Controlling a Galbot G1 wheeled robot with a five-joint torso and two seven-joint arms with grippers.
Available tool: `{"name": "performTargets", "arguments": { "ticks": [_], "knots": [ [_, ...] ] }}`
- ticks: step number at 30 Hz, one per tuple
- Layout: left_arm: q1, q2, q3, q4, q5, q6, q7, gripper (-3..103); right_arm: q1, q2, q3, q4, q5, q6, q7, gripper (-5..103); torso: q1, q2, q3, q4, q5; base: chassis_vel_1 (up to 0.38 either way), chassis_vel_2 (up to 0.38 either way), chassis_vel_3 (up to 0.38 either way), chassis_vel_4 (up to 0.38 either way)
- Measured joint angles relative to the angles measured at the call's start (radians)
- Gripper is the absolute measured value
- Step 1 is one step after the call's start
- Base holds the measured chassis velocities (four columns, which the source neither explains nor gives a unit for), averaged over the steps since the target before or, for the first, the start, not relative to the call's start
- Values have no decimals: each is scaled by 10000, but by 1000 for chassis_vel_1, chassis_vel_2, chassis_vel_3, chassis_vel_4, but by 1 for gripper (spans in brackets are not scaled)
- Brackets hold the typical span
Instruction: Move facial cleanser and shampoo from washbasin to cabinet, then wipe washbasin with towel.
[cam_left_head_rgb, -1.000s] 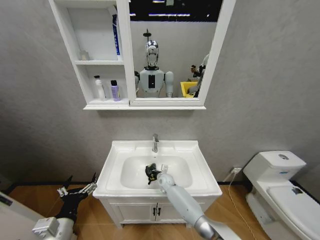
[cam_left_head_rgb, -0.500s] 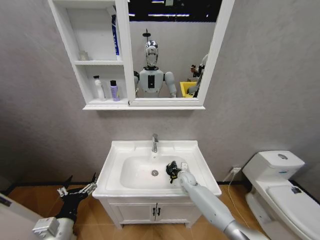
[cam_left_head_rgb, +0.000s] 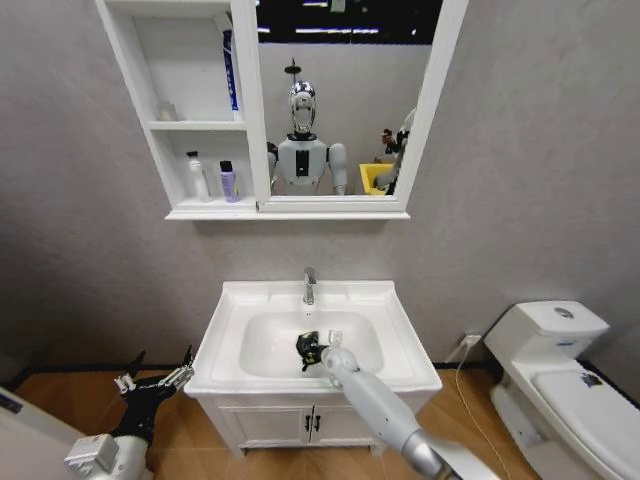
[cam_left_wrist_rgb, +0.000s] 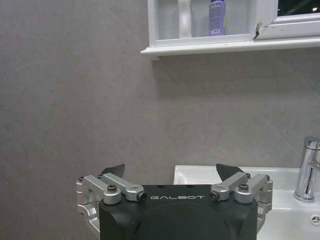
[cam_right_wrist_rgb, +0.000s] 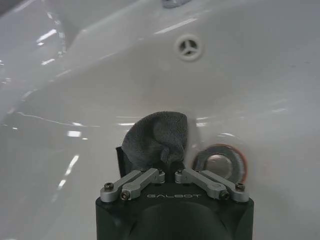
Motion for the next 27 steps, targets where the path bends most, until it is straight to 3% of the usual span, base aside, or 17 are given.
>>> {"name": "performTargets", "arguments": {
  "ticks": [1, 6, 11, 14, 15, 18, 21, 27],
  "knots": [
    [0, 0, 0, 0, 0, 0, 0, 100, 18, 26, 70, -15, 94, 87, -572, 4, -1, 1, -1, 1, 0, 0, 0, 0, 0],
    [0, 0, 0, 0, 0, 0, 0, 100, 46, -29, 261, -207, -6, 54, -1081, 4, -4, 1, -3, -1, 1, 0, 0, 0, 0],
    [0, 0, 0, 0, 0, 0, 0, 100, 100, -326, 733, -786, -804, -309, -244, 4, -3, 4, -5, -4, 1, 0, 0, 0, 0],
    [0, 0, 1, 0, 0, 0, 0, 100, 62, -577, 885, -623, -1266, -272, 251, 4, -6, 7, -7, -2, 2, 0, 0, 0, 0],
    [1, 0, 0, 1, 0, 0, -2, 100, 44, -747, 1049, -522, -1710, -134, 748, 4, -8, 8, -8, -4, -1, 0, 0, 0, 0],
    [0, 0, 0, 0, 0, 0, 0, 100, 33, -839, 1221, -428, -2066, -22, 1028, 4, -9, 9, -8, -2, -2, 0, 0, 0, 0],
    [0, 0, 0, 0, 0, 0, 0, 100, -220, -1160, 1682, 32, -3846, 744, 1260, 4, -9, 8, -6, 0, 3, 0, 0, 0, 0],
    [0, 0, -1, 1, 0, 0, 0, 100, -906, -1503, 2693, 1468, -4530, 1424, 1858, 4, -8, 6, -5, -9, -5, 0, 0, 0, 0]
  ]
}}
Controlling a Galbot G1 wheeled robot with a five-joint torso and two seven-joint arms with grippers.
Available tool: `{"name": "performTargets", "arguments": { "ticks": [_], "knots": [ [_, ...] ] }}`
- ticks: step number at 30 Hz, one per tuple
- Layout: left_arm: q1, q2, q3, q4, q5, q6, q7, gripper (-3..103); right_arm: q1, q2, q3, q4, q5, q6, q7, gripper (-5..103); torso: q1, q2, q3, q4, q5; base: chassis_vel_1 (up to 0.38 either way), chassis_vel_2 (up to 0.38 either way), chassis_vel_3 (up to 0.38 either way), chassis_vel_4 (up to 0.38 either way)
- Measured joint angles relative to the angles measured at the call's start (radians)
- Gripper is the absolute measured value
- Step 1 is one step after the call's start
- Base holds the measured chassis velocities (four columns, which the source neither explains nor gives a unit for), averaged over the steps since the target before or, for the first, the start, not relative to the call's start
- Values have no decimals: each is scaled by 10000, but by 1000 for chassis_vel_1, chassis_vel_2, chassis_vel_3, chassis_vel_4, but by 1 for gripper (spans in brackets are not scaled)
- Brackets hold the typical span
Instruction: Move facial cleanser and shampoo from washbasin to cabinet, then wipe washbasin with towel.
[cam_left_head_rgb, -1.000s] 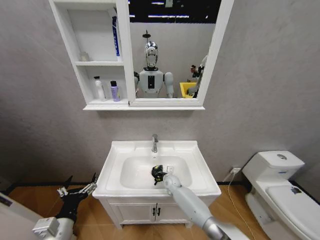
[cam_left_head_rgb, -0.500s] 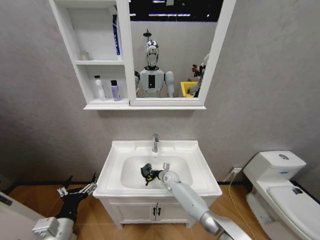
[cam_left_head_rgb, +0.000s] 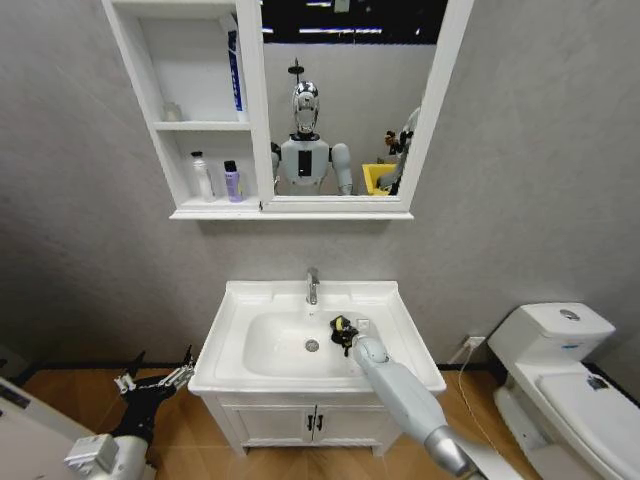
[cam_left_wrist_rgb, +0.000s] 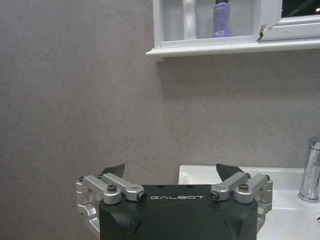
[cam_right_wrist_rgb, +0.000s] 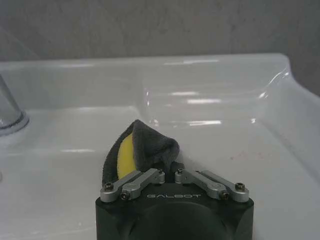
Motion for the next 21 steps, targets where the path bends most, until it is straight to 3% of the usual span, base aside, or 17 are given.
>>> {"name": "performTargets", "arguments": {
  "ticks": [10, 15, 21],
  "knots": [
    [0, 0, 0, 0, 0, 0, 0, 100, -350, -635, 1161, 907, 170, 324, -439, 4, 7, -3, 0, 2, 3, 0, 0, 0, 0],
    [0, 0, 0, 0, 0, 0, 0, 100, -264, -1230, 1259, 775, 1695, -124, -748, 4, 4, -3, 0, 3, 5, 0, 0, 0, 0],
    [0, 0, 0, 0, 0, 0, 0, 100, -422, -1532, 1443, 708, 1848, -156, -947, 4, 4, -3, 0, 3, 5, 0, 0, 0, 0]
  ]
}}
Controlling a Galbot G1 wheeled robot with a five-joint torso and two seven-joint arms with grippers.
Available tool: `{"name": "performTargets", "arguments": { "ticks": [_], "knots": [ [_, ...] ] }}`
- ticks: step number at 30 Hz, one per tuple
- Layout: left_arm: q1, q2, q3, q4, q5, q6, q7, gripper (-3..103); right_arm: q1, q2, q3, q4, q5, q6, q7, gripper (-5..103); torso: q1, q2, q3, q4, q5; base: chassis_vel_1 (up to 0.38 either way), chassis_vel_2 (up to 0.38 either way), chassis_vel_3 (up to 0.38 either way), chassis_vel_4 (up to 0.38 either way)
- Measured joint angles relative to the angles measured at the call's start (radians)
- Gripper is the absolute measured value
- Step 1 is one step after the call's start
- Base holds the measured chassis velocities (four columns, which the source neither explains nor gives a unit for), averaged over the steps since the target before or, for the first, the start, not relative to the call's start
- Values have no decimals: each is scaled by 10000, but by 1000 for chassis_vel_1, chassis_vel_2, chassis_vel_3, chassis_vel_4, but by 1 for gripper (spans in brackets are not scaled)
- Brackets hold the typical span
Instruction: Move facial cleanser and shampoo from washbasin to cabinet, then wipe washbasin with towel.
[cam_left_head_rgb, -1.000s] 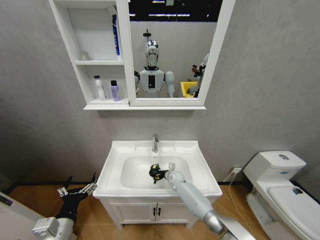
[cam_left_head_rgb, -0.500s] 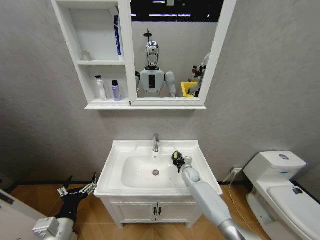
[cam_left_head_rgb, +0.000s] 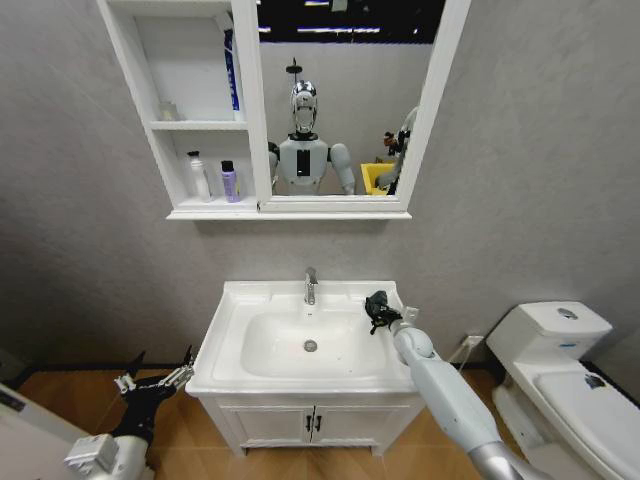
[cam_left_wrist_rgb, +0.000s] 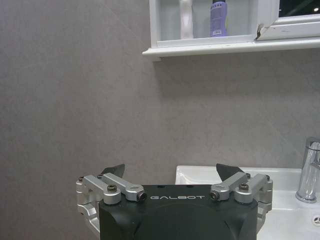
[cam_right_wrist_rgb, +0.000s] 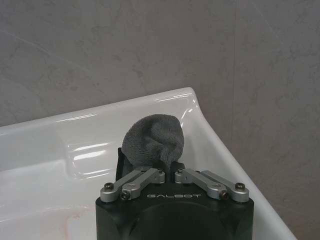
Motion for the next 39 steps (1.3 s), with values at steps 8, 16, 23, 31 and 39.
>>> {"name": "performTargets", "arguments": {
  "ticks": [8, 16, 23, 31, 39],
  "knots": [
    [0, 0, 0, 0, 0, 0, 0, 100, -102, -207, 95, -205, 58, 111, -613, 24, 0, 1, 0, 3, -2, 0, 0, 0, 0],
    [0, 0, 0, 0, 0, 0, 0, 100, -177, -399, 110, 73, 87, 109, -635, 51, -2, 2, -1, 2, -2, 0, 0, 0, 0],
    [0, 0, 0, 0, 0, 0, 0, 100, -623, -563, 159, 978, 520, 446, -1173, 79, -1, 1, 0, 2, -3, 0, 0, 0, 0],
    [0, 0, 0, -1, 0, 0, 0, 100, -1911, -689, 496, 3522, -331, 822, -1950, 99, -2, 1, 0, -1, 1, 0, 0, 0, 0],
    [0, 0, -1, 0, 1, 0, -2, 100, -3961, -848, 1404, 7841, -503, 343, -1088, 100, -2, 2, -2, 3, -3, 0, 0, 0, 0]
  ]
}}
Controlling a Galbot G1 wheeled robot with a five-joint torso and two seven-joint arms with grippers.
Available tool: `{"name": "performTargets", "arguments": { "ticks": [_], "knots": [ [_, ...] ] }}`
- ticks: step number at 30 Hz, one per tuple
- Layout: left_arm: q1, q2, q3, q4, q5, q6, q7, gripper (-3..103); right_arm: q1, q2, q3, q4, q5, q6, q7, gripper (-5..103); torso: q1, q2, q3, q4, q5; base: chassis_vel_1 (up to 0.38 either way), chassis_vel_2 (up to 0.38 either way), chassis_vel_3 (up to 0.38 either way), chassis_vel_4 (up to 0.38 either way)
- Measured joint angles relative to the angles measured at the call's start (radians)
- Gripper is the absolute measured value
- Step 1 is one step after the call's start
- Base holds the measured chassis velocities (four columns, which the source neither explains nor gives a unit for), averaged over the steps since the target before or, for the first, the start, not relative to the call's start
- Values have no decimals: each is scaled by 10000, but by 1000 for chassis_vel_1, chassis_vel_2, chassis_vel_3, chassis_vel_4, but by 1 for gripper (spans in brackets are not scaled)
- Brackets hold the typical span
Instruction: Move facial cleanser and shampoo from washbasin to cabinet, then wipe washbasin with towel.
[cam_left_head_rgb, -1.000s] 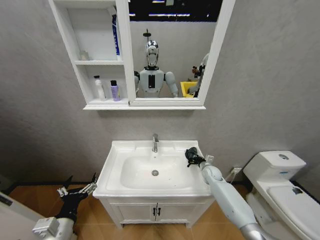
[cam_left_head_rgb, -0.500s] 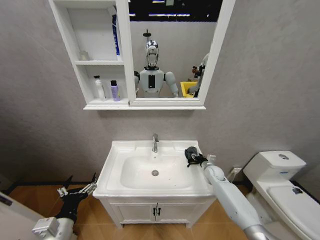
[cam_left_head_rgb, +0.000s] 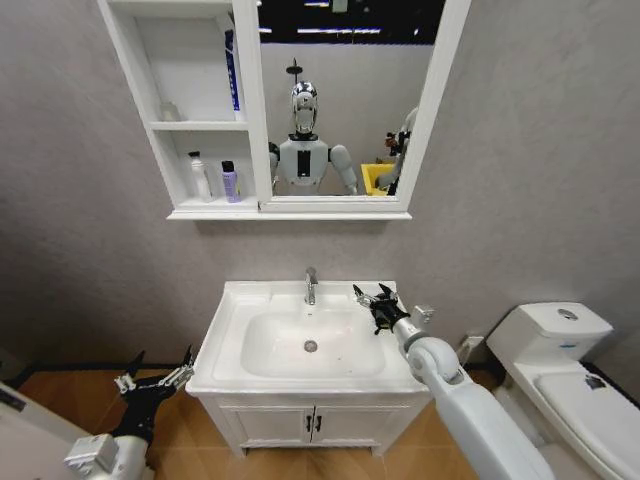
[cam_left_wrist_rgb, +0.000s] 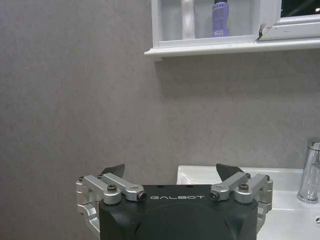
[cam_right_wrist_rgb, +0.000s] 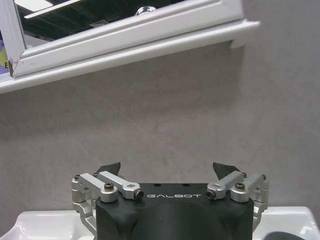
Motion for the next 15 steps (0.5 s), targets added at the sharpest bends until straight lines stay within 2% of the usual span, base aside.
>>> {"name": "performTargets", "arguments": {
  "ticks": [2, 3, 5, 6, 9, 10, 13, 14, 15],
  "knots": [
    [0, 0, 0, 0, 0, 0, -1, 100, -1690, 147, 859, 929, -616, 236, 223, 100, 0, 0, 0, -3, 3, 0, 0, 0, 0],
    [0, 0, 0, 0, 0, 0, -1, 100, -1690, 147, 859, 929, -616, 236, 223, 100, 0, 0, 0, -3, 3, 0, 0, 0, 0],
    [0, -1, 1, 0, 0, 0, 1, 100, -3486, 697, 1865, 1725, -1360, 676, 134, 100, 0, 0, -1, -4, 1, 0, 0, 0, 0],
    [0, -1, 1, 0, 0, 0, 1, 100, -3486, 697, 1865, 1725, -1360, 676, 134, 100, 0, 0, -1, -4, 1, 0, 0, 0, 0],
    [-1, 1, 1, 0, 0, 0, 2, 100, -6079, 2040, 3001, 2570, -2726, 1892, -265, 100, -3, 1, -2, -5, 3, 0, 0, 0, 0],
    [-1, 1, 1, 0, 0, 0, 2, 100, -6079, 2040, 3001, 2570, -2726, 1892, -265, 100, -3, 1, -2, -5, 3, 0, 0, 0, 0],
    [0, 0, 1, 0, 0, 0, 0, 100, -7884, 2999, 3874, 2880, -3857, 3286, -414, 100, -3, 1, -1, -5, -1, 0, 0, 0, 0],
    [0, 0, 1, 0, 0, 0, 0, 100, -7884, 2999, 3874, 2880, -3857, 3286, -414, 100, -3, 1, -1, -5, -1, 0, 0, 0, 0],
    [0, 1, 1, -1, 0, 0, 0, 100, -8332, 3217, 4097, 2954, -4013, 3613, -432, 100, -3, 2, -1, -3, 1, 0, 0, 0, 0]
  ]
}}
